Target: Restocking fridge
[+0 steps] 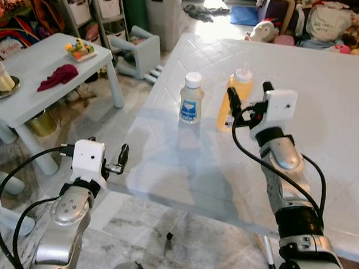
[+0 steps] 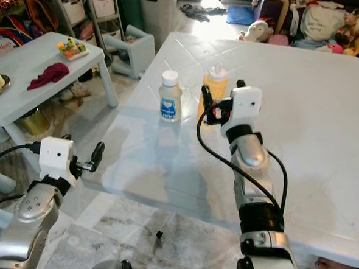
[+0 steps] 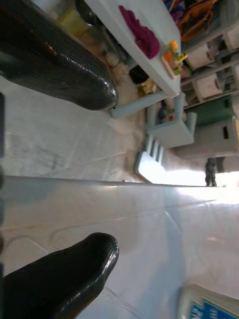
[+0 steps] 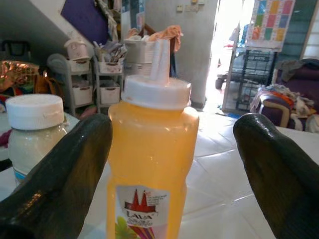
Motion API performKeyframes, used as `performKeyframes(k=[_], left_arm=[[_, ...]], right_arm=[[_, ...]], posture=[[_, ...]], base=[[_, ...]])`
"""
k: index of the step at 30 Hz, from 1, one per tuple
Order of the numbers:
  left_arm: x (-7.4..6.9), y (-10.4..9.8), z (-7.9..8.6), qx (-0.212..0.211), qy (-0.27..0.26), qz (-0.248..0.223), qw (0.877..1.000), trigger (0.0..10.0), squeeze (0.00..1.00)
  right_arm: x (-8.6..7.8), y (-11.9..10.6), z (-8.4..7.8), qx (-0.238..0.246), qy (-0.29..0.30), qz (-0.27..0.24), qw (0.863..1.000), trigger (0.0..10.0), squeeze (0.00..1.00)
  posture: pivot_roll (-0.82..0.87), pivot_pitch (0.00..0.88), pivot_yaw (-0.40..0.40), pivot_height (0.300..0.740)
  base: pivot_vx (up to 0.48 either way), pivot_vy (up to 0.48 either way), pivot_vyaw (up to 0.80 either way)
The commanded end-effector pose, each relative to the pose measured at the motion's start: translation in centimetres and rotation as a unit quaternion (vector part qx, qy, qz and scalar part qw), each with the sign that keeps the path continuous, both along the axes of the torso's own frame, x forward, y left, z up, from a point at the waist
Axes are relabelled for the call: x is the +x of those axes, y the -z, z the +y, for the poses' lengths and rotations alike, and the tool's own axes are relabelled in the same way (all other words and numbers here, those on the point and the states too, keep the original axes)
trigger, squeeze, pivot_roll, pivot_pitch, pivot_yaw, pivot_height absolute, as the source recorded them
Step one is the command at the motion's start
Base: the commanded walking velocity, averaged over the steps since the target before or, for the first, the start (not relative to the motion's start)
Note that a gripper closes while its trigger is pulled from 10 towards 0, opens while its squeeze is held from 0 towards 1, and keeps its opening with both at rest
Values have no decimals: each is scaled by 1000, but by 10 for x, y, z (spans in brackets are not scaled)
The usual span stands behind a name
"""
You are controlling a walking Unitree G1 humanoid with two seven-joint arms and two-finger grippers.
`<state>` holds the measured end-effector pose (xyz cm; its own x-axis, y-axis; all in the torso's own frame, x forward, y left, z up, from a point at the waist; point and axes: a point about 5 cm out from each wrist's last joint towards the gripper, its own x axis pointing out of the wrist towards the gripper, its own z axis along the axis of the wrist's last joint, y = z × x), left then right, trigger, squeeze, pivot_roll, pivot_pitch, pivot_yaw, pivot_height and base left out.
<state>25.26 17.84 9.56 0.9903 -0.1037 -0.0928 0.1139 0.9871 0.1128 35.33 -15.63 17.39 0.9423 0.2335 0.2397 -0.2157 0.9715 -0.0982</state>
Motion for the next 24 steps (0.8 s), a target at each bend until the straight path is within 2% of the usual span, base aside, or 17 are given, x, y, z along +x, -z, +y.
performKeyframes(k=[1, 9, 17, 18, 19, 20, 24], left_arm=[[-2, -4, 1, 8, 6, -2, 1000, 10000, 0], [-7, -4, 2, 12, 6, 4, 1000, 10000, 0], [-8, -4, 3, 15, 7, 8, 1000, 10000, 0], [-7, -4, 3, 16, 7, 8, 1000, 10000, 0], [-7, -4, 2, 17, 7, 8, 1000, 10000, 0], [-7, -4, 2, 17, 7, 9, 1000, 10000, 0], [-6, -4, 2, 18, 8, 9, 1000, 10000, 0]], right_arm=[[5, -5, 4, -1, -13, -6, 1000, 10000, 0], [18, -13, 18, -8, -52, -3, 999, 10000, 0], [28, -15, 20, -23, -68, 19, 997, 10000, 0], [30, -18, 20, -20, -73, 17, 997, 9294, 0], [30, -19, 20, -18, -73, 17, 997, 3569, 0], [31, -19, 19, -18, -72, 20, 997, 0, 0], [32, -17, 21, -36, -75, 28, 996, 0, 0]], posture=[[65, 114, 60, 740], [83, 129, 59, 740], [88, 125, 62, 740], [88, 125, 62, 740], [89, 123, 63, 740], [89, 123, 62, 740], [87, 119, 60, 740]], base=[[0, 0, 0], [0, 0, 0], [0, 0, 0], [0, 0, 0], [0, 0, 0], [0, 0, 0], [0, 0, 0]])
